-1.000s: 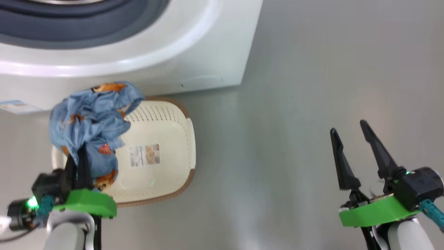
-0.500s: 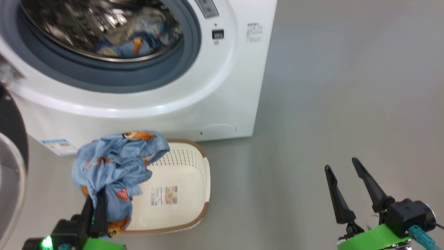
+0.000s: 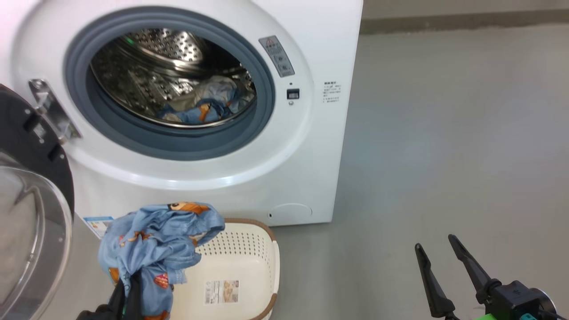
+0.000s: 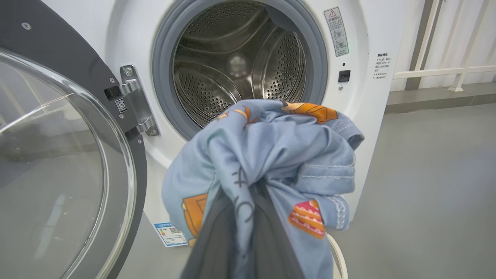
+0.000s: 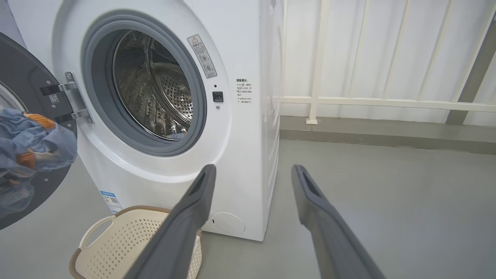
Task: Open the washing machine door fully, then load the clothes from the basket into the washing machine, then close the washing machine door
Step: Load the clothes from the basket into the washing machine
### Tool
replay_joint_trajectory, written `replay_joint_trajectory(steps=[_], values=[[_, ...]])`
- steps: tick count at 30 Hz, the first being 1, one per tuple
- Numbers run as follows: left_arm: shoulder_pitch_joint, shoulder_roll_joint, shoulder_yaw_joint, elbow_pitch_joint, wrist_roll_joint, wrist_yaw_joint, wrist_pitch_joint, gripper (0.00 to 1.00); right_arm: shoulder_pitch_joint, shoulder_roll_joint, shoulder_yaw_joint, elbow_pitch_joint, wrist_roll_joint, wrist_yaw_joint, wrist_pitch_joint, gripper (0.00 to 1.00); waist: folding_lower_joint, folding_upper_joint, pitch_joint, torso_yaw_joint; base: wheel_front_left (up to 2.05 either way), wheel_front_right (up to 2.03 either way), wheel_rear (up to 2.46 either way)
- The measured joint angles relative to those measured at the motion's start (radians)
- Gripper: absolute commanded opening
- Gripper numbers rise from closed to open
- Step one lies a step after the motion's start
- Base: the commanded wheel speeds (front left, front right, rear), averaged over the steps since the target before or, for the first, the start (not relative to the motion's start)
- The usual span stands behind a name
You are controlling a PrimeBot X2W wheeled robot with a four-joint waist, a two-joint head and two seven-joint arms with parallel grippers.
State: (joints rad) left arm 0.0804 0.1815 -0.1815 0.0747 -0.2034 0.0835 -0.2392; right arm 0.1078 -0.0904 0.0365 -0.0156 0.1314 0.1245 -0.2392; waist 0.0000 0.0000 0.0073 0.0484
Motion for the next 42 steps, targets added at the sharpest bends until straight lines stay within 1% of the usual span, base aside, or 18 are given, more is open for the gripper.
replay_joint_trajectory(steps=[11,33,37,42], values=[[0.019,0.007,-0.009,-0.026,0.000,0.002,0.010,0.00,0.017,0.008,-0.001,-0.009,0.000,0.000,0.008,1.00,0.0000,0.0000,-0.043,0.004,0.00,0.00,0.00],[0.016,0.010,-0.019,-0.019,-0.011,0.010,0.010,0.00,0.017,0.012,-0.004,-0.023,-0.002,0.000,0.010,1.00,0.0000,0.0000,-0.032,0.008,0.00,0.00,0.00],[-0.013,0.006,-0.023,0.003,-0.027,0.009,0.010,0.00,0.016,0.011,-0.003,-0.033,-0.006,0.000,0.010,1.00,0.0000,0.0000,-0.016,0.007,0.00,0.00,0.00],[-0.105,-0.001,-0.022,0.058,-0.048,-0.010,0.010,0.00,0.012,0.004,-0.001,-0.051,-0.006,0.000,0.018,1.00,0.0000,0.0000,0.025,0.001,0.00,0.00,0.00]])
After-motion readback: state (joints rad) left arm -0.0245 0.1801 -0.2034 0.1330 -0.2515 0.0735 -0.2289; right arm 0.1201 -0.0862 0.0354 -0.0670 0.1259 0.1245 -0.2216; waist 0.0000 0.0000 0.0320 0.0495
